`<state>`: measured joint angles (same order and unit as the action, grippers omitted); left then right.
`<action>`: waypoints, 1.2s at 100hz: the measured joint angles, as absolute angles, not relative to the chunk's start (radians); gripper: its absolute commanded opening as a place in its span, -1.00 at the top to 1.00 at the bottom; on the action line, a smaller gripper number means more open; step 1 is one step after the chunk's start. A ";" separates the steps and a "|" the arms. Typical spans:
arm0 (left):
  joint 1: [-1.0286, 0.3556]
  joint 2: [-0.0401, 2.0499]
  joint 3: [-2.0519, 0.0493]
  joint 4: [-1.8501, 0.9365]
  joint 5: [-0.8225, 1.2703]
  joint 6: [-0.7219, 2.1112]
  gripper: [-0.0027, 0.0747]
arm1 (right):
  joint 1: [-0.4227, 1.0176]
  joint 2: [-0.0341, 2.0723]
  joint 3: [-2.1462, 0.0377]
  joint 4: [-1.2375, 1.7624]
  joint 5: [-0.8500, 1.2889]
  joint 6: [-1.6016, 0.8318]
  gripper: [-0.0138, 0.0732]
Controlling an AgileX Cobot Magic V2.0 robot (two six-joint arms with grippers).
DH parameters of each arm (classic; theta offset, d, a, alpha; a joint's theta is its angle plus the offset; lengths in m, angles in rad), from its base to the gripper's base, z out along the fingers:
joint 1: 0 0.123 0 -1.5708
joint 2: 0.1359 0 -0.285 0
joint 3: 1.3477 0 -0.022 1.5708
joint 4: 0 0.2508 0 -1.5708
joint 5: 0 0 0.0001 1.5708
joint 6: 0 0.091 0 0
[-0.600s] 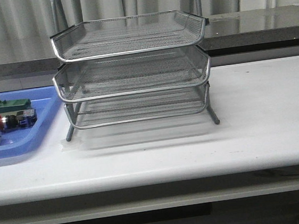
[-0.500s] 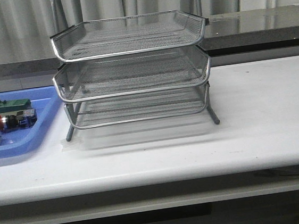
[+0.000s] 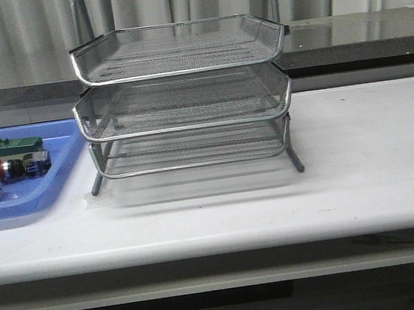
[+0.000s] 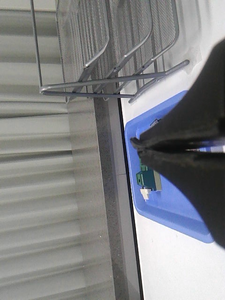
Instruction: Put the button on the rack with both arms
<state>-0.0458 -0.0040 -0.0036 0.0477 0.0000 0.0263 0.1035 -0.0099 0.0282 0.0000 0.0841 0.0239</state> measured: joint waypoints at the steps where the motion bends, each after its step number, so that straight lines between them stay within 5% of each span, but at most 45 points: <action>1: -0.046 -0.004 -0.004 0.048 0.000 0.026 0.99 | 0.103 -0.010 0.028 0.000 0.084 0.024 0.82; 53: -0.046 -0.004 -0.004 0.048 0.000 0.026 0.99 | 0.103 -0.010 -0.005 0.008 0.023 0.022 0.82; 75: -0.046 -0.004 -0.004 0.048 0.000 0.026 0.99 | 0.103 0.028 -0.181 0.112 0.217 0.022 0.82; 120: -0.046 -0.004 -0.004 0.048 0.000 0.026 0.99 | 0.103 0.449 -0.574 0.258 0.658 0.022 0.82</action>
